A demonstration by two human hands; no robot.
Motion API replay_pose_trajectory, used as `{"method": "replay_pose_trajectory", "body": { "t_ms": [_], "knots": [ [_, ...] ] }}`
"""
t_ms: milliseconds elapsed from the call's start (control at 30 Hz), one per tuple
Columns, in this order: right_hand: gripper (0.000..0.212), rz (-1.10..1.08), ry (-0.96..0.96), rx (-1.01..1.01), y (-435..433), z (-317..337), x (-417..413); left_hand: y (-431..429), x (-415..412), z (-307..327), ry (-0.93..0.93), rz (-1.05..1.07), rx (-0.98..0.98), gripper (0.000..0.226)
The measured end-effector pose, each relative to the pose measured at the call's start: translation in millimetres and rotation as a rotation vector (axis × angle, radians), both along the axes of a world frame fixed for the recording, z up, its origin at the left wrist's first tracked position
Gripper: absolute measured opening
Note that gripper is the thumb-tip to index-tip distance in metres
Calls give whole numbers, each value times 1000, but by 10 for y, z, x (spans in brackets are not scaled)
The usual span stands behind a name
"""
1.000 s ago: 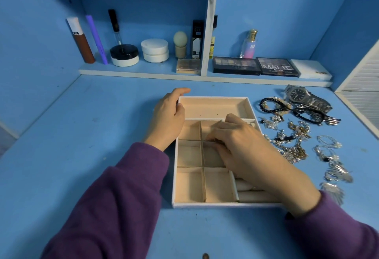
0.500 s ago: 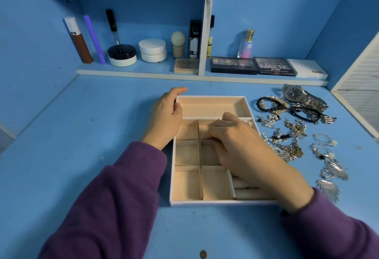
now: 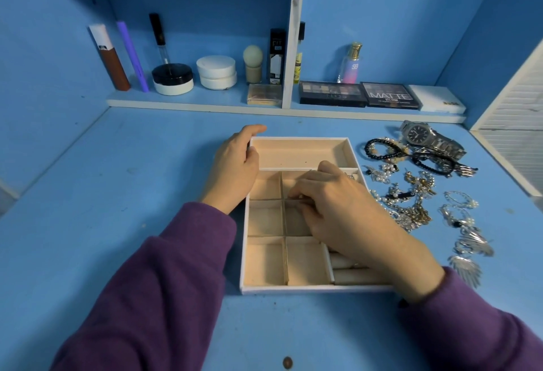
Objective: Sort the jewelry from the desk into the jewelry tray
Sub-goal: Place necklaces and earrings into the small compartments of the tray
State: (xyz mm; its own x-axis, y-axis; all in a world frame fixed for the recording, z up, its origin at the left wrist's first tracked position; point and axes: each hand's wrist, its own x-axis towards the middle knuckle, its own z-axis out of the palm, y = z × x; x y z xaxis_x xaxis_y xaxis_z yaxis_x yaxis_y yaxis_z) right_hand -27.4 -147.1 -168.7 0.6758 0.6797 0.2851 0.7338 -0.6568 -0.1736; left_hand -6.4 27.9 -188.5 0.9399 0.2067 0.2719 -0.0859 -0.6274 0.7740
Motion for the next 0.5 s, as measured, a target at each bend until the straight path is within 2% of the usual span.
{"method": "replay_pose_trajectory", "body": {
  "t_ms": [133,267,367,500],
  "knots": [
    [19,11,135,209,-117,133,3,-15,-41,113,2,-3,-27,41],
    [15,-132,99,327,-462,237,175,-142,-85,381,-38,-104,77,34],
    [17,-289,47,212,-791,234,370,-356,-59,602,-31,-258,168,30],
    [28,-380,106,34,-1021,183,507,-697,59,758,5,-424,345,26]
  ]
}}
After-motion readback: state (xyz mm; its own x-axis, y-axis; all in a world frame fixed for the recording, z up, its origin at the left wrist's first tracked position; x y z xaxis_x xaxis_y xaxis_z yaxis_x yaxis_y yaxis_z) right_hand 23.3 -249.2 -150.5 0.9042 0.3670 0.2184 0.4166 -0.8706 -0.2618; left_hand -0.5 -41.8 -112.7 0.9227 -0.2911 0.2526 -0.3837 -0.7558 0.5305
